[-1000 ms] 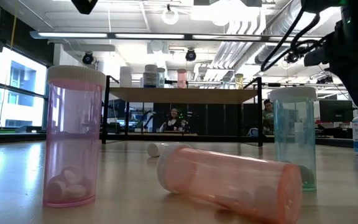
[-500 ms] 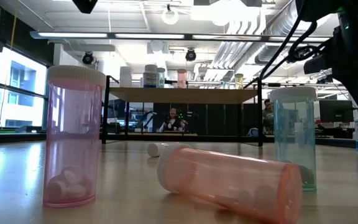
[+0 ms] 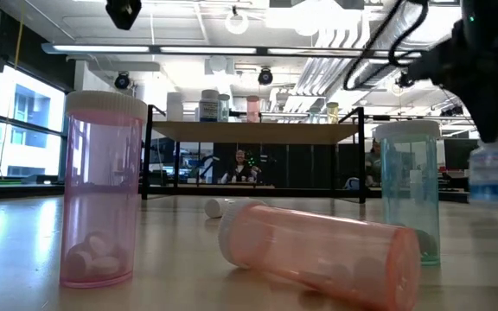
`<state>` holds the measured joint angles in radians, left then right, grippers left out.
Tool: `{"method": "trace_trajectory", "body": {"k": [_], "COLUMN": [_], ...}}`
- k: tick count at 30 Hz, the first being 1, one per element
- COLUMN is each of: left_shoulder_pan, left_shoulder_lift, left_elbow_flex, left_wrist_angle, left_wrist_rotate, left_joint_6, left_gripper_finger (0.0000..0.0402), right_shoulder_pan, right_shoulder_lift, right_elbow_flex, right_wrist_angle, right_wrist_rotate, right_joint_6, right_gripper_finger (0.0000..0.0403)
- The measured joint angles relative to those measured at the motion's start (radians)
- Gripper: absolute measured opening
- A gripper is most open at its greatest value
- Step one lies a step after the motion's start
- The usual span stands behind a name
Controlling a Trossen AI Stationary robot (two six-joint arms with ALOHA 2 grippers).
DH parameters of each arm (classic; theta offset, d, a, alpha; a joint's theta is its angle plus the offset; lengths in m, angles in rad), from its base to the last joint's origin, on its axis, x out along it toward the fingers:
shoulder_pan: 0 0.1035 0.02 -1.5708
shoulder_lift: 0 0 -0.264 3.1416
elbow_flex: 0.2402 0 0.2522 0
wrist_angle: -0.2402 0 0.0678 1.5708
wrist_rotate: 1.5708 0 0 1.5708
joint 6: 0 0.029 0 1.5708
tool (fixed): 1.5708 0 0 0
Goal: Pick and place medicine bottles onto shelf by color
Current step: Put the large white pill bottle on the shelf
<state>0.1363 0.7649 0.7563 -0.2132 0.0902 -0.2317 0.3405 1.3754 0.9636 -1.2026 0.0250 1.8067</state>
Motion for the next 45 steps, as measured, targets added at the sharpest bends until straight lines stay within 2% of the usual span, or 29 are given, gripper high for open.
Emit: {"method": "trace_trajectory", "body": {"k": [12,20,31,45], "left_shoulder_pan": [0.187,0.287,0.383,0.408], "left_shoulder_lift": [0.000,0.000,0.000,0.000], "left_elbow_flex": [0.000,0.000,0.000,0.000], "left_wrist_angle": [0.000,0.000,-0.044,-0.098], "left_wrist_rotate": [0.008,0.106,0.113,0.111], "left_joint_6": [0.000,0.060,0.105,0.097], "left_gripper_finger": [0.0180,0.0180,0.0180,0.0180], "right_shoulder_pan": [-0.005,-0.077,-0.233,-0.466], "right_shoulder_lift": [0.000,0.000,0.000,0.000], "right_elbow_flex": [0.187,0.288,0.428,0.594], "right_wrist_angle": [0.006,0.055,0.140,0.185], "right_wrist_rotate": [0.150,0.240,0.337,0.340], "right_joint_6": [-0.061,-0.174,-0.472,-0.958], "right_gripper_finger": [0.0148,0.0148,0.0148,0.0148]}}
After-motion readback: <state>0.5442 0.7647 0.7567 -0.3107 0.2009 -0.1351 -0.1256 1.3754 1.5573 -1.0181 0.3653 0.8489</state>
